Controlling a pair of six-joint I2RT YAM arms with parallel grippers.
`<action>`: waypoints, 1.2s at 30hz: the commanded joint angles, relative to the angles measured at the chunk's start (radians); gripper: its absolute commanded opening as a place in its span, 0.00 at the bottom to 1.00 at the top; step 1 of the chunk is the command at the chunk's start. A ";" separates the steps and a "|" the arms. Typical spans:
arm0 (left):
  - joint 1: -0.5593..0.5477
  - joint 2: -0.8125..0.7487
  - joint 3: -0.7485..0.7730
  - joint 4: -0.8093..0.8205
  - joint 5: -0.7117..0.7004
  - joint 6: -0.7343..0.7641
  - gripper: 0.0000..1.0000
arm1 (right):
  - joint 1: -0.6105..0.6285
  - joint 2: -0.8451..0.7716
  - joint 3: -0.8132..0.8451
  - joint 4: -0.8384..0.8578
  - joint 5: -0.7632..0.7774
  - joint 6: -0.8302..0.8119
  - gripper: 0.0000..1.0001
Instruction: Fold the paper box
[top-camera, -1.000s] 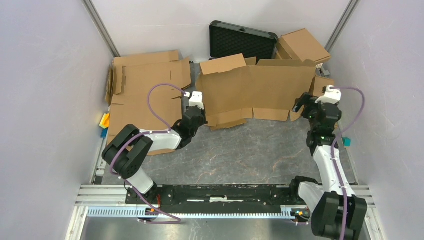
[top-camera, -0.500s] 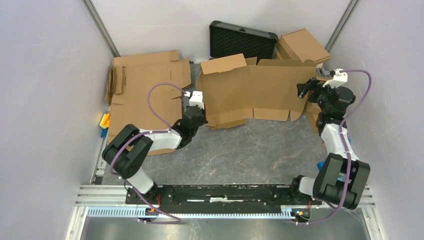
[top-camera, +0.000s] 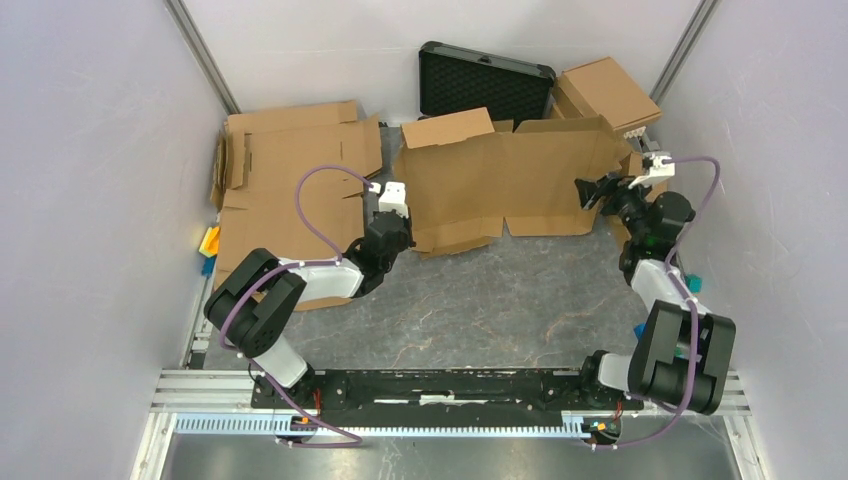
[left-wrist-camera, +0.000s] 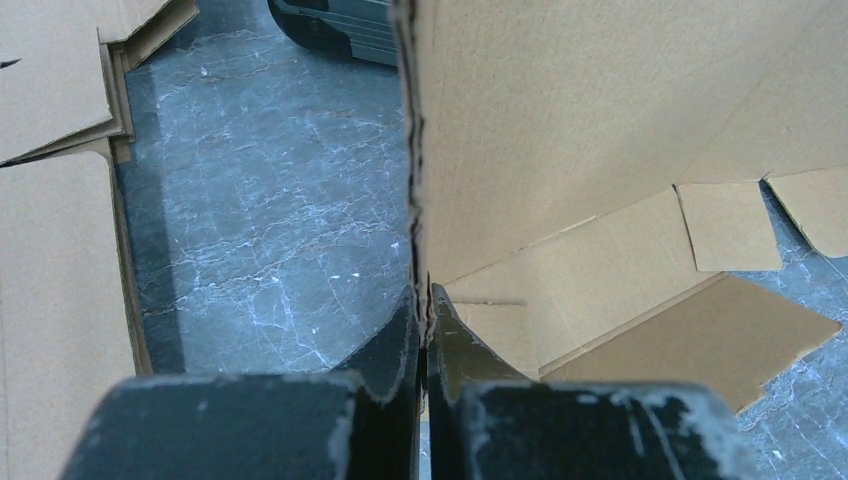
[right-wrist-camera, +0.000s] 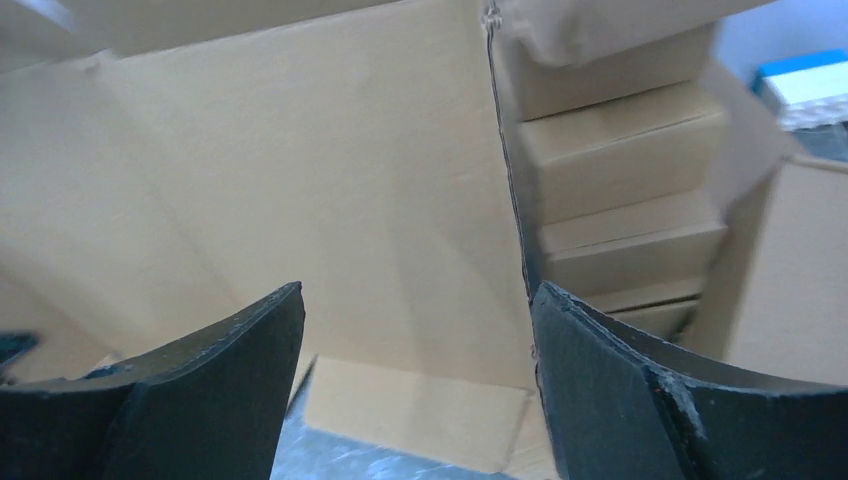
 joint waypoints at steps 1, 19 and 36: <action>-0.005 -0.001 0.038 0.049 0.011 0.037 0.02 | 0.064 -0.136 -0.094 0.090 -0.078 0.007 0.85; -0.005 -0.008 0.040 0.045 0.015 0.064 0.02 | 0.054 -0.101 0.006 -0.141 0.325 -0.105 0.91; -0.005 0.005 0.049 0.047 0.018 0.070 0.02 | 0.022 0.027 -0.046 0.253 -0.021 -0.028 0.57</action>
